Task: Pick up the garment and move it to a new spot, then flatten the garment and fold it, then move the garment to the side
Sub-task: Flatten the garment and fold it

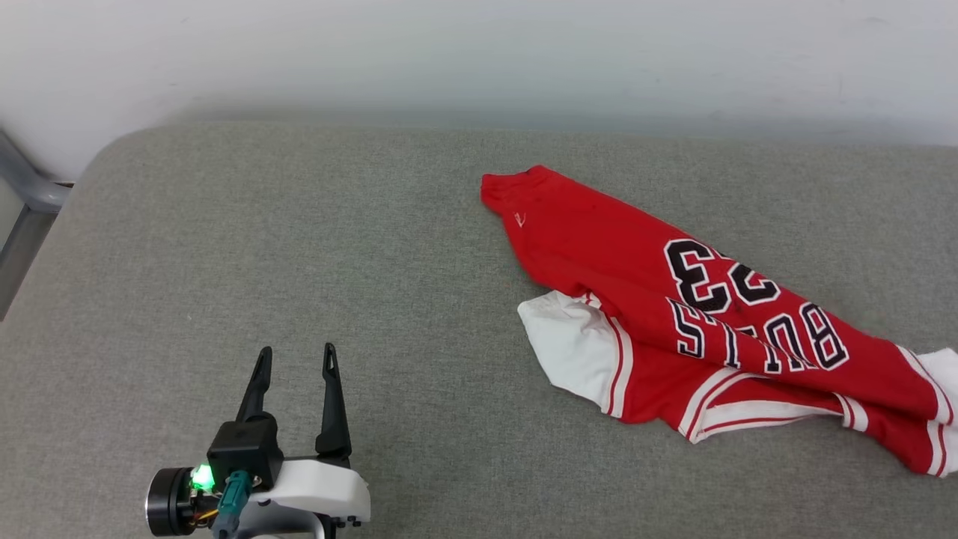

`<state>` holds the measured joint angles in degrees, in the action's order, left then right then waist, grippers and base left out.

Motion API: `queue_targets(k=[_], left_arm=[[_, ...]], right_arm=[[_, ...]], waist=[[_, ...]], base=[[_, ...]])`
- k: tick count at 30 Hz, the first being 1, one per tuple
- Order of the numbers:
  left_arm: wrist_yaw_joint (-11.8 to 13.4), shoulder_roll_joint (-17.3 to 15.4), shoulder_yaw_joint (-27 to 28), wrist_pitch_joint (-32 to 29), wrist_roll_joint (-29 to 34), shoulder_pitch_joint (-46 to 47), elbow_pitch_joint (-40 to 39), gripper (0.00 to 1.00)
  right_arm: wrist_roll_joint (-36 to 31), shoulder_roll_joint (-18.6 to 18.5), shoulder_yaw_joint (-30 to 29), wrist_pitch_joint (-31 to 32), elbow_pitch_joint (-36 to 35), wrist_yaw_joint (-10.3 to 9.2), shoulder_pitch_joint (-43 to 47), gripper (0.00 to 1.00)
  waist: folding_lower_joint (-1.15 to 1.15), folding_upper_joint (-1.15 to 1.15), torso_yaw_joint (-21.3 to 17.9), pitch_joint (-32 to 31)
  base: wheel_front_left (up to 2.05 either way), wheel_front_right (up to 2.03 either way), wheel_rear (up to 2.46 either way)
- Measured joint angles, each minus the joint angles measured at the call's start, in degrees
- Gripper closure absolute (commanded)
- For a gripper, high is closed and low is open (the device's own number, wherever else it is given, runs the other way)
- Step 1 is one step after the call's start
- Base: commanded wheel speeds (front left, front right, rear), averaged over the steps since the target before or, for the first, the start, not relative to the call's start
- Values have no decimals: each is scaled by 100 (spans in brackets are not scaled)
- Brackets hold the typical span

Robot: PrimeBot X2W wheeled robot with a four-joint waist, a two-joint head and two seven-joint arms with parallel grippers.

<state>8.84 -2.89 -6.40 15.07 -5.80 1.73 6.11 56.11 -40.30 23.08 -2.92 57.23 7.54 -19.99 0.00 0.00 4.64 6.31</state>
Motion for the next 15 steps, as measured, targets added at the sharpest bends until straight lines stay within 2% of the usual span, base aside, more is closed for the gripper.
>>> queue_targets(k=[3,5,6,7,8,12,15], left_arm=[[-3,0,-1,0,1,9,21,0],[-9,-1,15,0,7,14,29,0],[-9,-1,26,0,9,14,30,0],[-8,0,33,0,10,13,30,0],[-9,-1,36,0,11,13,34,0],[-9,0,37,0,15,5,42,0],[-8,0,31,0,15,-11,38,0]], right_arm=[[34,125,15,43,278,0,64,100],[-20,165,35,-264,350,0,44,100],[-75,163,41,-397,353,0,-3,72],[-157,148,57,-550,348,0,-71,19],[-236,123,59,-733,352,0,-158,0],[-675,4,41,-1139,215,-1,-550,0],[-1111,-21,-187,-1200,-198,-2,-840,0]], waist=[[0,0,32,10],[0,0,47,-3],[0,0,40,-11],[0,0,34,-21],[0,0,29,-34],[0,0,13,-104],[0,0,0,-160]], base=[[0,0,0],[0,0,0],[0,0,0],[0,0,0],[0,0,0],[0,0,0],[0,0,0]])
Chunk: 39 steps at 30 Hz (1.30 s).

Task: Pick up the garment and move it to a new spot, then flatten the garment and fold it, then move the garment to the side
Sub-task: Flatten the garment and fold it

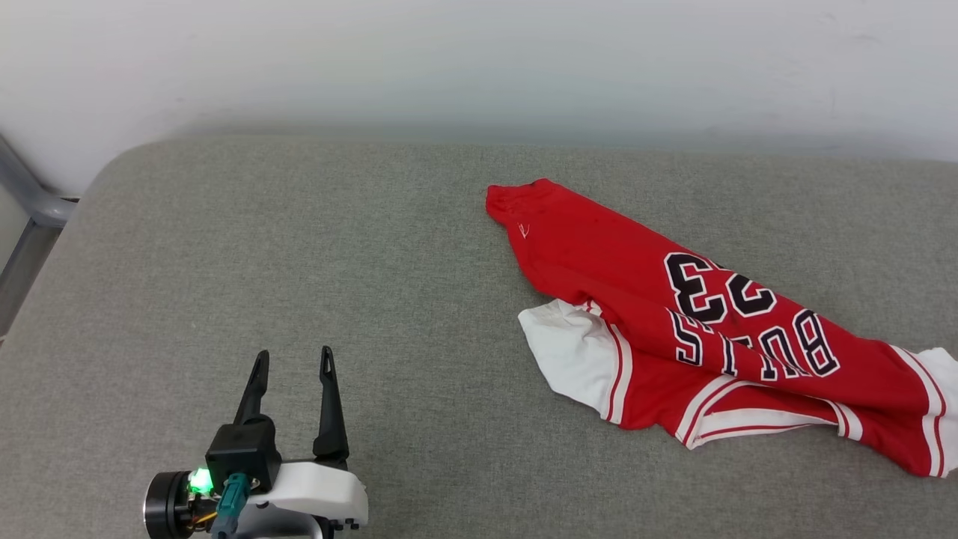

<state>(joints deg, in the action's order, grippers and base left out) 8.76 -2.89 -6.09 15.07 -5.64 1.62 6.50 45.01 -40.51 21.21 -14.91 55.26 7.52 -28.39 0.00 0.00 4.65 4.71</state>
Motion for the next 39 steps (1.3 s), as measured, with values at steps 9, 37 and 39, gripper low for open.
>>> queue_targets(k=[9,37,39], left_arm=[[5,-1,-10,0,47,-52,-54,0],[40,-1,-220,0,89,242,-118,0],[56,0,-268,0,73,311,-111,0]], right_arm=[[-1671,532,-1134,-16,-2772,0,49,0],[-808,29,4423,3620,-5579,1,-1648,0],[-748,93,4710,3723,-5359,1,-1874,0]], waist=[[0,0,54,-47],[0,0,350,575],[0,0,379,674]], base=[[0,0,0],[0,0,0],[0,0,0]])
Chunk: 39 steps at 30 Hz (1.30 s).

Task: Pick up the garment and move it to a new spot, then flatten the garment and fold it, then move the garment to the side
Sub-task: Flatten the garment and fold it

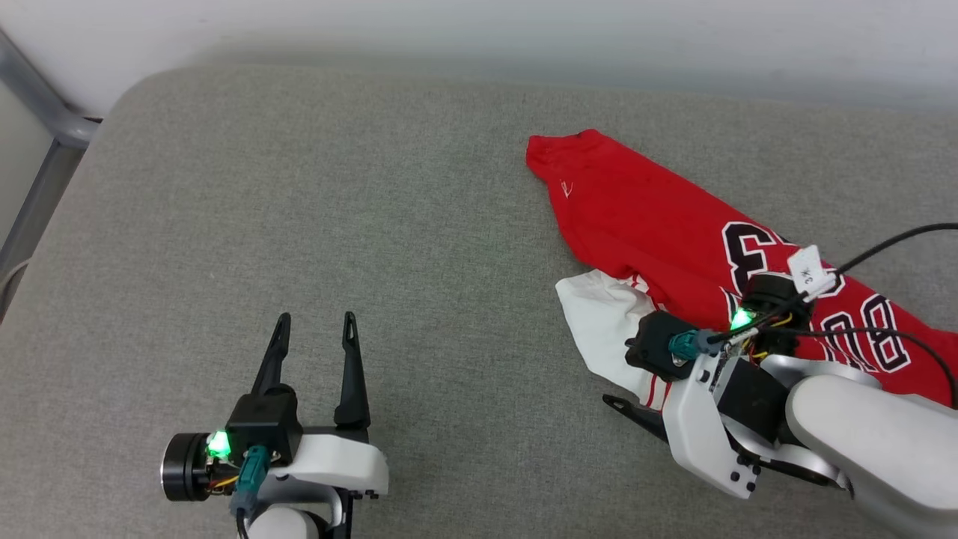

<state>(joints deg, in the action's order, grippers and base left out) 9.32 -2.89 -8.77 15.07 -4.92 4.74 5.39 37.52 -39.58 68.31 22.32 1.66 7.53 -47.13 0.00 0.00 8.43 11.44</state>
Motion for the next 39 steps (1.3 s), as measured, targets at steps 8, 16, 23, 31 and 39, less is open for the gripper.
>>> queue_targets(k=[8,16,23,31,39], left_arm=[[64,0,-143,0,-99,282,4,0],[127,0,-109,0,-132,292,48,0],[125,0,-25,0,-111,254,78,0],[100,1,-63,0,-121,234,80,0],[127,0,51,0,-132,58,54,0]], right_arm=[[154,226,475,200,975,0,-310,0],[-22,336,454,200,1239,-4,-110,100],[310,594,497,-904,1229,-2,-492,100],[681,1078,428,-1608,828,-2,-928,100],[675,1602,-69,-2232,1065,-1,-1104,100]], waist=[[0,0,190,401],[0,0,290,487],[0,0,125,264],[0,0,159,40],[0,0,359,-23]], base=[[0,0,0],[0,0,0],[0,0,0],[0,0,0],[0,0,0]])
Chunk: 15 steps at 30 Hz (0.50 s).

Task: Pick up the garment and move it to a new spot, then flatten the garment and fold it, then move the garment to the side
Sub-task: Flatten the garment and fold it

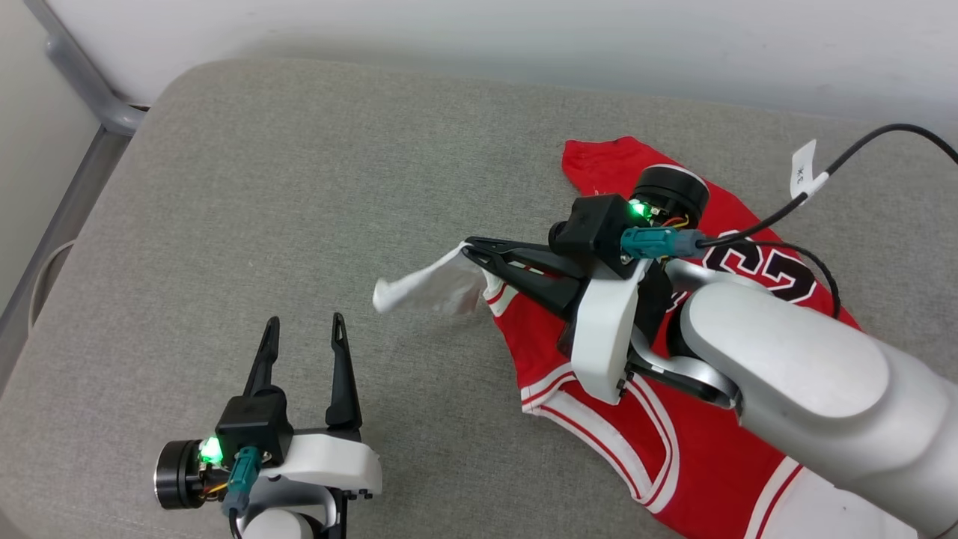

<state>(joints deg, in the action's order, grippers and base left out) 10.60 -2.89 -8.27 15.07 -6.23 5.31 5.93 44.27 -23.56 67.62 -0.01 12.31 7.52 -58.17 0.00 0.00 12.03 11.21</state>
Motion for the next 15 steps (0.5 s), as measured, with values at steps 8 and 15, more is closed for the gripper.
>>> queue_targets(k=[8,15], left_arm=[[-3,-1,58,0,-10,-44,-8,0],[-23,0,11,0,-41,-25,20,0]], right_arm=[[94,156,445,297,563,0,578,100],[-325,198,586,1480,349,0,1716,100]], waist=[[0,0,38,22],[0,0,47,49]], base=[[0,0,0],[0,0,0]])
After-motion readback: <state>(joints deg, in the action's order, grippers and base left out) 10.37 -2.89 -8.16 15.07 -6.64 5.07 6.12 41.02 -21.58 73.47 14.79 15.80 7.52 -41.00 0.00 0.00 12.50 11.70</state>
